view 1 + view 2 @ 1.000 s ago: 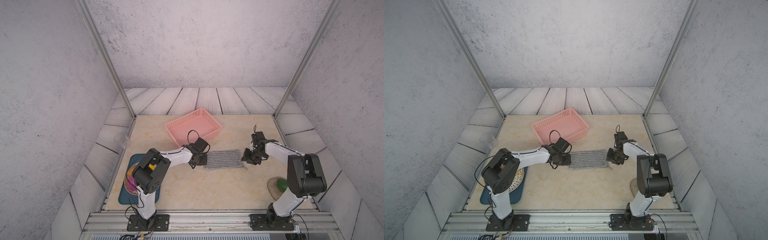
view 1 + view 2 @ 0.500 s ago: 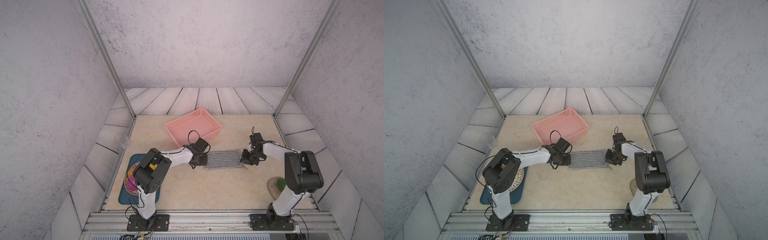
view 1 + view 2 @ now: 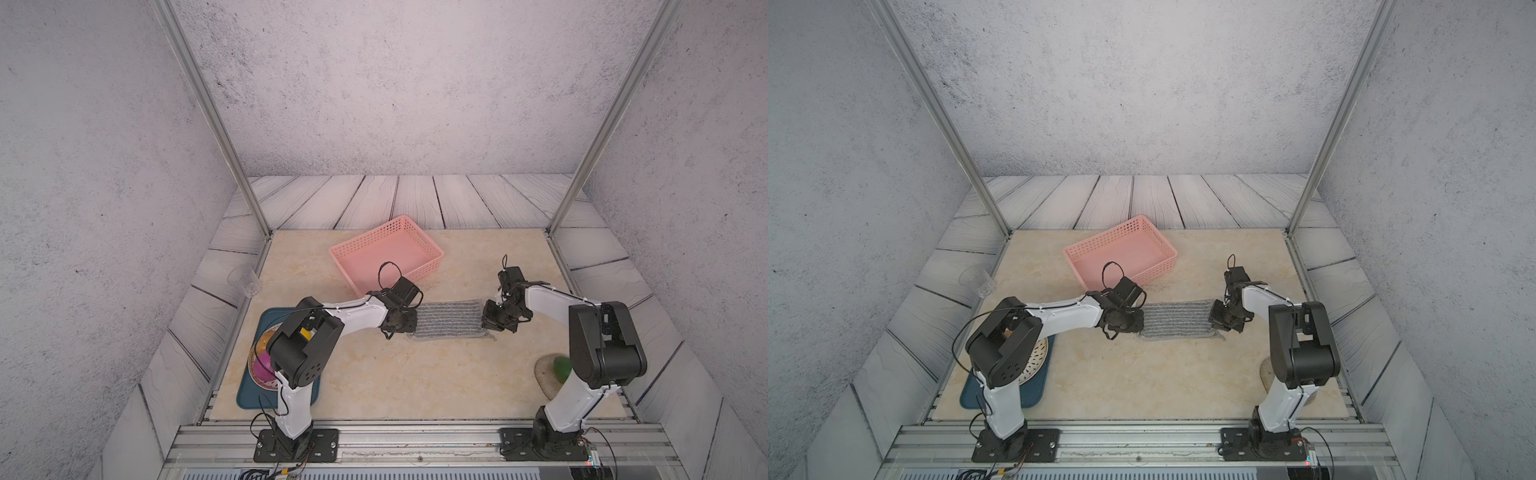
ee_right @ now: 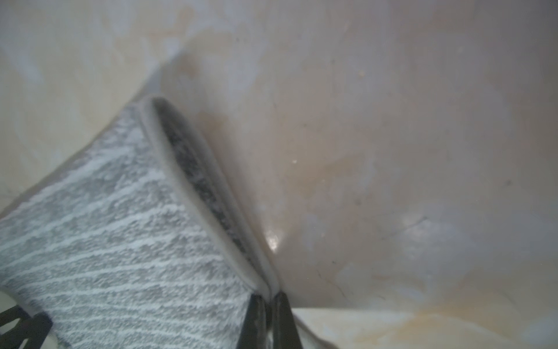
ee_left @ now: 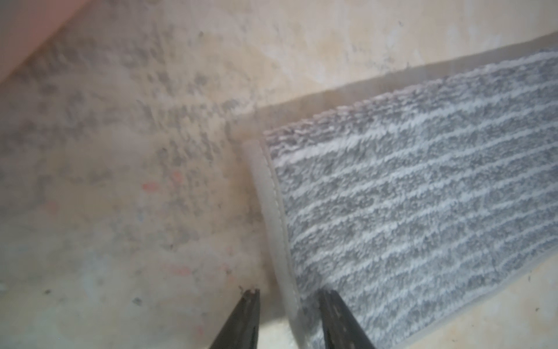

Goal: Fold the square dishcloth
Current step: Fold the cleaning item at the center of the board.

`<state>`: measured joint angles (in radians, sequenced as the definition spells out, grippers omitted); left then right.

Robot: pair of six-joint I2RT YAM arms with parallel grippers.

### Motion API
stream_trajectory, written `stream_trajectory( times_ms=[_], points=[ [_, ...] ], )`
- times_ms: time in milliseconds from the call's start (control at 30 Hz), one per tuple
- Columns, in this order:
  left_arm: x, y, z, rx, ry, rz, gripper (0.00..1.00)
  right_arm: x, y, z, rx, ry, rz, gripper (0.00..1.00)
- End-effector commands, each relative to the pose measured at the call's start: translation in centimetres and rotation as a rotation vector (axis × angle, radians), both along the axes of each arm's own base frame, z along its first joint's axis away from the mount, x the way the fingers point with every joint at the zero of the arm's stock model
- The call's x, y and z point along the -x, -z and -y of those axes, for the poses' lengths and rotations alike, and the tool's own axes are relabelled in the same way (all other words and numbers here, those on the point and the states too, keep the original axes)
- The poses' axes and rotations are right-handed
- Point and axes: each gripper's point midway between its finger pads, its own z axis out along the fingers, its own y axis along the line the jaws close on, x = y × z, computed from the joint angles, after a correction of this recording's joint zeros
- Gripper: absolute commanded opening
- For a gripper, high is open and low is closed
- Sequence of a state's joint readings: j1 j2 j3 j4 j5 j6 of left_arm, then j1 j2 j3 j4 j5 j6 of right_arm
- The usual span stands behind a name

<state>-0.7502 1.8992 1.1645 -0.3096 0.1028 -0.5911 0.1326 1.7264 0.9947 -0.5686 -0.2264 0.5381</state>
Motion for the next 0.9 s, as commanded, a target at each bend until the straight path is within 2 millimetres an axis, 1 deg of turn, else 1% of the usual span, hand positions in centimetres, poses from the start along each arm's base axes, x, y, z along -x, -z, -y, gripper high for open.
stream_trajectory(
  times_ms=[0,200,367,600,867],
  points=[
    [1.7,1.2,0.2,-0.008,0.009,-0.063,0.4,0.7,-1.1,1.5,0.089,-0.002,-0.012,0.0],
    [1.9,0.3,1.6,0.076,-0.01,-0.068,0.4,1.0,-2.6,3.1,0.185,-0.013,0.001,0.0],
    [2.0,0.5,1.8,0.092,-0.024,-0.084,0.4,1.2,-4.4,3.8,0.221,-0.009,0.036,0.0],
    [2.2,1.2,2.4,0.12,-0.021,-0.107,0.38,1.7,-6.5,4.1,0.259,-0.027,0.062,0.0],
    [2.3,1.1,3.7,0.186,-0.005,-0.132,0.34,2.3,-7.6,3.3,0.292,-0.063,0.076,0.0]
  ],
)
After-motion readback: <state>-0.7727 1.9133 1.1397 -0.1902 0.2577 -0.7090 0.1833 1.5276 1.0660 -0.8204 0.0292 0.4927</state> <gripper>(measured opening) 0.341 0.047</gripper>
